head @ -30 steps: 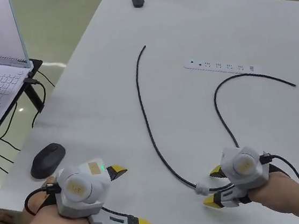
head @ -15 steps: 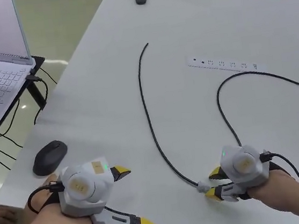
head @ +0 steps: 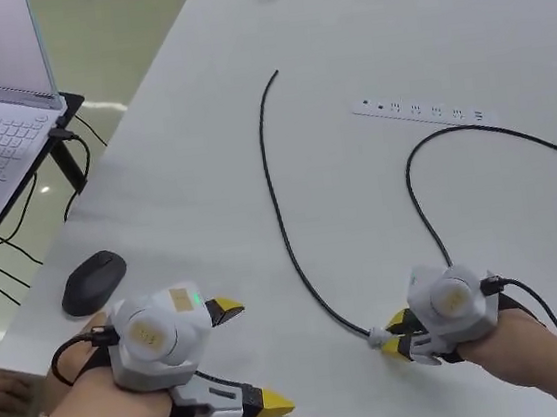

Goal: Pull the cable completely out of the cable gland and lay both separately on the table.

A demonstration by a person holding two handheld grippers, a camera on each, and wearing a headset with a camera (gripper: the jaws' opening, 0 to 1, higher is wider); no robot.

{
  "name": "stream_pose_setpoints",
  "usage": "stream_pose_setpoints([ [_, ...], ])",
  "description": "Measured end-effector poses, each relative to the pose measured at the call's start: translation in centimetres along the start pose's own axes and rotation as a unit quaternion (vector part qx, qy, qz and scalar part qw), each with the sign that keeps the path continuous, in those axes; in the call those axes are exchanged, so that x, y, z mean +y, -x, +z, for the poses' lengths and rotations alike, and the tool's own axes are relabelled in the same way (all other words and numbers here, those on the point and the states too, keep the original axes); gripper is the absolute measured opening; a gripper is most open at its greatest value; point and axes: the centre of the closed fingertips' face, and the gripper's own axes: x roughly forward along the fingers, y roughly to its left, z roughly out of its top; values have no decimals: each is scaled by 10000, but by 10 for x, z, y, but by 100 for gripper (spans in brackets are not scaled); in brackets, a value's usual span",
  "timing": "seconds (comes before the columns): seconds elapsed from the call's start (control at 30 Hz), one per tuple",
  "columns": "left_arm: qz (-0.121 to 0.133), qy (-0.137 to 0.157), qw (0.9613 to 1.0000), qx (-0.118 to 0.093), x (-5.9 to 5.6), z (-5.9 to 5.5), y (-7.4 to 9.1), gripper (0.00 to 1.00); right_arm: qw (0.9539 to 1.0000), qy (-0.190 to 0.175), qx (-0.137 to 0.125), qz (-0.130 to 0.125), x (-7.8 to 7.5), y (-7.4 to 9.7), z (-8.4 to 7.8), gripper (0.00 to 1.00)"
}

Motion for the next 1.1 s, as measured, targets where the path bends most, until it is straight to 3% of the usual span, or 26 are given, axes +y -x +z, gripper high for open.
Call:
stream_pose_setpoints([
  [0.23,-51,-1,10000,57,-3,-4,-1,81,10000,15,-3,-21,0,0,1,8],
  [0.43,-67,-4,10000,54,-3,-3,0,81,9999,-114,51,8,2,2,1,7],
  [0.6,-94,-20,9999,59,-5,-2,-3,81,9995,-315,-58,86,6,9,5,7],
  [0.8,-131,-22,9999,-8,-9,3,-7,81,9994,-329,-80,72,9,16,4,7],
  [1.1,-186,-111,9997,-101,-10,16,-9,81,9989,-394,-242,107,18,30,18,6],
])
